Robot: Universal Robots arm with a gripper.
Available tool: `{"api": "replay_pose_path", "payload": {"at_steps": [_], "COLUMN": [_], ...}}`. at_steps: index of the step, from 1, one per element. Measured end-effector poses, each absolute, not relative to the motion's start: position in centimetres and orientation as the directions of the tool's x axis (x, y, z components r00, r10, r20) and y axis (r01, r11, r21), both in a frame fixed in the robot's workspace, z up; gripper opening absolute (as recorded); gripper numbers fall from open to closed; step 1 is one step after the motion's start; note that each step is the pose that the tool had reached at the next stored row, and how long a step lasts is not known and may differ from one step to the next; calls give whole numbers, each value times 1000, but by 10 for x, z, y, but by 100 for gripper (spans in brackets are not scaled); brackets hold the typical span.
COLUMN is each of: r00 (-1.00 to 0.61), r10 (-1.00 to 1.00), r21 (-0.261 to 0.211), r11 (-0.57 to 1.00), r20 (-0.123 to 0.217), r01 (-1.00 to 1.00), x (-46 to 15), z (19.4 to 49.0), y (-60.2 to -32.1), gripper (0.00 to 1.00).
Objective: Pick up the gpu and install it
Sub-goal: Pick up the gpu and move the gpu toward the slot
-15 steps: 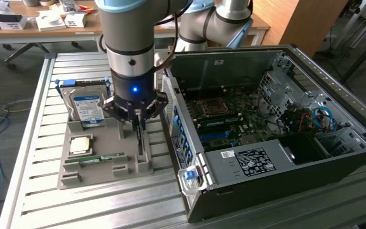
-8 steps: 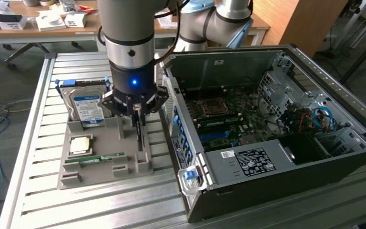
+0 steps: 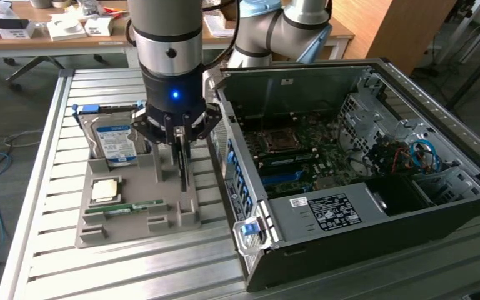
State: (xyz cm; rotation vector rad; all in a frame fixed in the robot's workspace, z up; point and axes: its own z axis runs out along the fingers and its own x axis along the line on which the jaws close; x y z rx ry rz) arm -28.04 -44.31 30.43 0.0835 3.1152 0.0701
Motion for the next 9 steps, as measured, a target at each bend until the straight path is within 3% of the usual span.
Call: {"api": "replay_pose_path", "payload": {"at_steps": [9], "r00": [-998], "r10": [54], "r21": [46], "r11": [998], "r20": [-23], "r01": [53], "x": [-280], "z": [324], "y": [-443], "gripper": [26]}}
